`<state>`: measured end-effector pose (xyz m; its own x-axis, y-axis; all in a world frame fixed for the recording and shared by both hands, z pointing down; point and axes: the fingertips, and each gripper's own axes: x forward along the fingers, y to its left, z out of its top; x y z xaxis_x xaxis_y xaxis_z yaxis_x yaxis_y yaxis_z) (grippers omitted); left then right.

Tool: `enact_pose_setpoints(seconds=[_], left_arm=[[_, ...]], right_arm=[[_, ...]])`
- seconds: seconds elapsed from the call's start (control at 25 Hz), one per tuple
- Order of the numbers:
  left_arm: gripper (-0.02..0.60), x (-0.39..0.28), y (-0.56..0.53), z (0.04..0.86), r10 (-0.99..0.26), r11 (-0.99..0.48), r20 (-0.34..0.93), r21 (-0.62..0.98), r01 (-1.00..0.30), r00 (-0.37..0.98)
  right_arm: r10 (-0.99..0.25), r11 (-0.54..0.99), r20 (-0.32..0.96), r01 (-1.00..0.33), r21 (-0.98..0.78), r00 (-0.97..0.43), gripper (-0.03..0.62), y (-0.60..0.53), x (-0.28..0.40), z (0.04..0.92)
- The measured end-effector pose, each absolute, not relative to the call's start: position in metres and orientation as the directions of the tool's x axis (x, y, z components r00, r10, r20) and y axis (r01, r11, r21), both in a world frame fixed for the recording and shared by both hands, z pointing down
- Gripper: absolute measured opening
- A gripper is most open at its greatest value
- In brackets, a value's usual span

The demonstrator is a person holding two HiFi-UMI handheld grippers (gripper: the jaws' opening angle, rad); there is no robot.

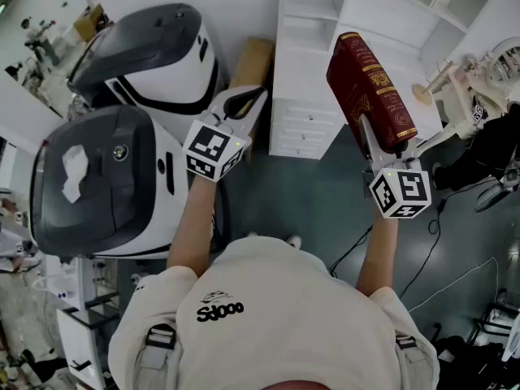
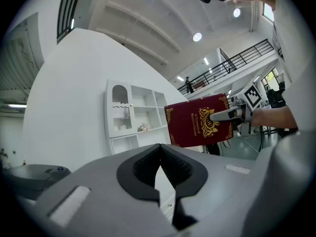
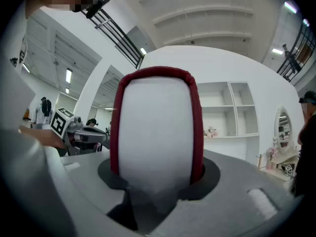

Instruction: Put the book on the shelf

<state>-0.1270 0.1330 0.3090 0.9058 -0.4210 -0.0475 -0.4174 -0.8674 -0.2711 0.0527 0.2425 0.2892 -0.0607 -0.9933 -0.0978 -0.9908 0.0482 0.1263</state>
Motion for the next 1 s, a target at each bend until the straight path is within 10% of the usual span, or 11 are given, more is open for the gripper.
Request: enact_pose_setpoints(seconds=[1.0], left_arm=[[0.017,-0.043,0.124,0.338,-0.499,-0.845,0.049,-0.248,-0.473,0.865]], right_arm=[[-0.987,0.133,-0.101,-0.99,-0.047,-0.128,0.213,0.218,0.162,0.321]])
